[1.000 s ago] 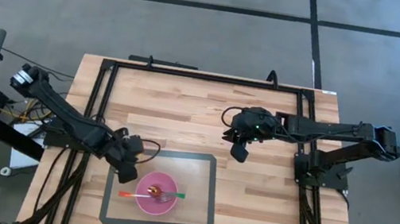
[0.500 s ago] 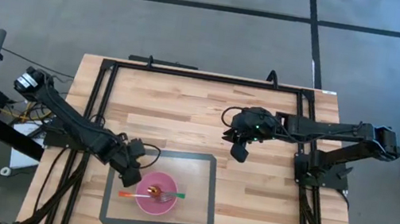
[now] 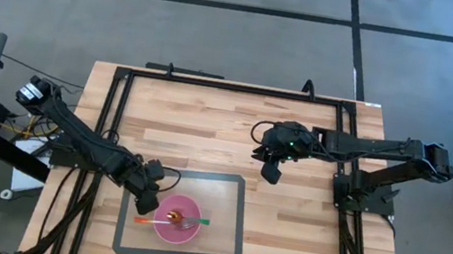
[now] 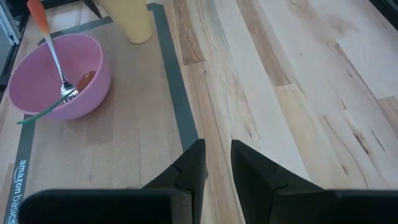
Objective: Pick & Place Utensil
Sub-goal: Put the yellow cup on the transparent mat to the top left of the pink bowl
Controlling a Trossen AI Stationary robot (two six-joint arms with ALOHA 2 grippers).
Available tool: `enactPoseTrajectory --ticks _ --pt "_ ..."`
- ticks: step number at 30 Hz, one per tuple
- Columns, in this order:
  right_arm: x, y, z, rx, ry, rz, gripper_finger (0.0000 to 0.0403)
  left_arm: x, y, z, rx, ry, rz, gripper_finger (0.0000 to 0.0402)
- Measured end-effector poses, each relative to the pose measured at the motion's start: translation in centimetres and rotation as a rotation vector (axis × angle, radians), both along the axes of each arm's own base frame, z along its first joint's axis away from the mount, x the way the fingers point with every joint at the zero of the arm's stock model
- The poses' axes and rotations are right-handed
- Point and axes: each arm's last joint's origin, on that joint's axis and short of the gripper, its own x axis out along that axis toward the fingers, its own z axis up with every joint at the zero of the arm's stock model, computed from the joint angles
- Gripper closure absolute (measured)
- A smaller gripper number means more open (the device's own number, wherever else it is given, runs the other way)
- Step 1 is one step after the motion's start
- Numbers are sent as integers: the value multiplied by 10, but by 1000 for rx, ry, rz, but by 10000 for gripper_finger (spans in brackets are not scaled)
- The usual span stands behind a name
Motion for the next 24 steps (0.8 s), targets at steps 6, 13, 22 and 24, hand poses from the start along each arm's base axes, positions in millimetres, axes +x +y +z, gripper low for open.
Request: enactPoseTrajectory --ticks 6,13,22,24 --pt "0 0 0 0 1 0 332 4 7 0 -29 14 28 319" --pt "0 0 0 0 1 0 332 8 14 1 -43 22 49 325" --pt "0 0 0 -5 2 5 332 16 18 20 -143 6 57 337" --pt "0 0 0 -11 2 9 332 18 19 27 -154 -18 62 337"
